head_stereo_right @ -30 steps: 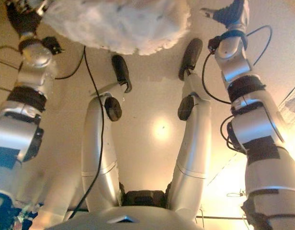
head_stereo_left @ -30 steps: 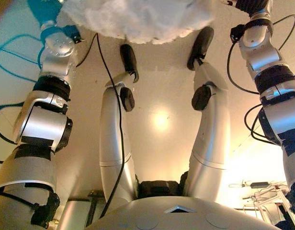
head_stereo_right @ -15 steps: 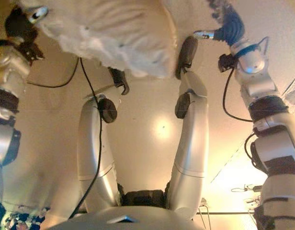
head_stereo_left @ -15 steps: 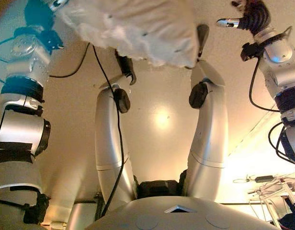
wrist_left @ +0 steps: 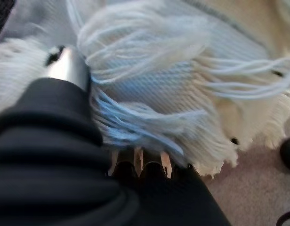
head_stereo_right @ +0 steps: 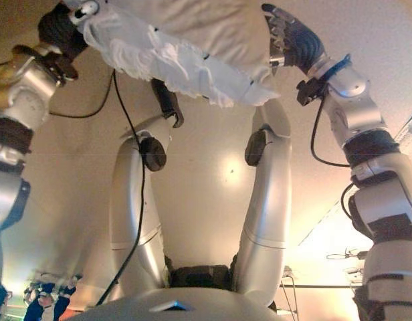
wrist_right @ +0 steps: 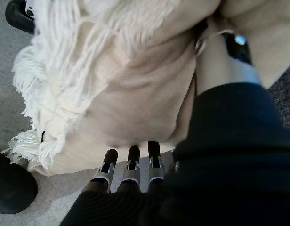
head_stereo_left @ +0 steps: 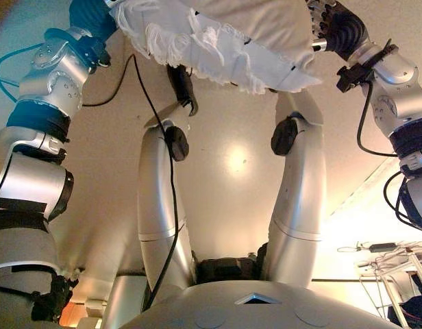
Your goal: Pick up the cushion and take it to the sofa
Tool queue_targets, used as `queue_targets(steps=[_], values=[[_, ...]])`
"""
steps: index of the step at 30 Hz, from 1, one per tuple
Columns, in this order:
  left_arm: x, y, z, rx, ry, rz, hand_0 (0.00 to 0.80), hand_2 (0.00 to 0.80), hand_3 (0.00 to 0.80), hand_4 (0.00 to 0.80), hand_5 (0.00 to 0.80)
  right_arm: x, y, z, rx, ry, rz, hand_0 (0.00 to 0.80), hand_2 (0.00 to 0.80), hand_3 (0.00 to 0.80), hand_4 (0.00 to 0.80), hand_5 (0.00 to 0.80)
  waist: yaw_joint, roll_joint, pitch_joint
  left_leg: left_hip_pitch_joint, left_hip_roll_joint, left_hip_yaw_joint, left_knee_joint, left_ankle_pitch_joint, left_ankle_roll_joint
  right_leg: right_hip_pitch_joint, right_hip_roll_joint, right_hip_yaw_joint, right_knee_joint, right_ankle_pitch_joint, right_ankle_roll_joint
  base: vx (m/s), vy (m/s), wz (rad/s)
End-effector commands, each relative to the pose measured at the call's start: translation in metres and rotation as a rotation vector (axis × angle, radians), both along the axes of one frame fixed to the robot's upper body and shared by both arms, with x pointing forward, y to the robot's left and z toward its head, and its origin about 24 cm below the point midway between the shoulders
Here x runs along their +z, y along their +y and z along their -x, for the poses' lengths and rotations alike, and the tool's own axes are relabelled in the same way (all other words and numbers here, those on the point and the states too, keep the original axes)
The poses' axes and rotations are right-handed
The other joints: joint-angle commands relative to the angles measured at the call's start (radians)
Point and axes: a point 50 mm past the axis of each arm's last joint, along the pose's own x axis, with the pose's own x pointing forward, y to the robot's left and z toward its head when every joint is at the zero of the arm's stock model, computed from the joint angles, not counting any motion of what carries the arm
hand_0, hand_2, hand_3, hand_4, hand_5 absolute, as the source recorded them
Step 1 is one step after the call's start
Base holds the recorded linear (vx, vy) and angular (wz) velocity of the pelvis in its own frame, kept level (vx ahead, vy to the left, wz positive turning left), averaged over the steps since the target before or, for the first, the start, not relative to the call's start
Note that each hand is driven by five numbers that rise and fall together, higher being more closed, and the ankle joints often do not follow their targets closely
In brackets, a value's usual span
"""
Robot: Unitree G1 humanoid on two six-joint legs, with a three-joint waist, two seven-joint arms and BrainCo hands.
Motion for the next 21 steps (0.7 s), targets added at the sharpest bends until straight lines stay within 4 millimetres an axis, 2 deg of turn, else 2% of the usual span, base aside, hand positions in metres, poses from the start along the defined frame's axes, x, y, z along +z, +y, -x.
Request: queue_targets(steps=[1,11,16,21], values=[[-0.043,-0.056,0.004,-0.259,0.067,0.036,0.800,0.800,0.800,0.800,0.800,0.026,0.020,0.008,0.098,-0.100,0.010,0.000,0.000,0.000,0.000,0.000,-0.016,0.089,-0.008,-0.034,0.013,-0.081,-0.145,0.079,-0.087,0.045,-0.004,0.035,0.052,-0.124,0.039,-0.002,-0.041,0.02],[-0.053,-0.055,0.008,-0.277,0.077,0.124,0.800,0.800,0.800,0.800,0.800,0.012,0.012,0.009,0.057,-0.079,-0.016,0.000,0.000,0.000,0.000,0.000,-0.021,0.095,-0.008,-0.034,0.038,-0.088,-0.141,0.099,-0.099,0.045,-0.003,0.035,0.055,-0.120,0.035,-0.003,-0.017,0.01],[-0.063,-0.063,0.014,-0.355,0.078,0.248,0.800,0.800,0.800,0.800,0.800,0.006,0.016,0.011,0.059,-0.100,-0.038,0.000,0.000,0.000,0.000,0.000,-0.020,0.098,-0.008,-0.034,0.042,-0.096,-0.151,0.126,-0.105,0.045,-0.004,0.029,0.053,-0.104,0.040,-0.051,-0.023,-0.02],[-0.074,-0.069,0.018,-0.397,0.083,0.259,0.800,0.800,0.800,0.800,0.800,0.001,0.024,0.011,0.086,-0.088,0.027,0.000,0.000,0.000,0.000,0.000,-0.013,0.091,-0.008,-0.033,0.035,-0.106,-0.157,0.156,-0.109,0.046,-0.001,0.026,0.065,-0.083,0.046,-0.077,-0.041,-0.01]])
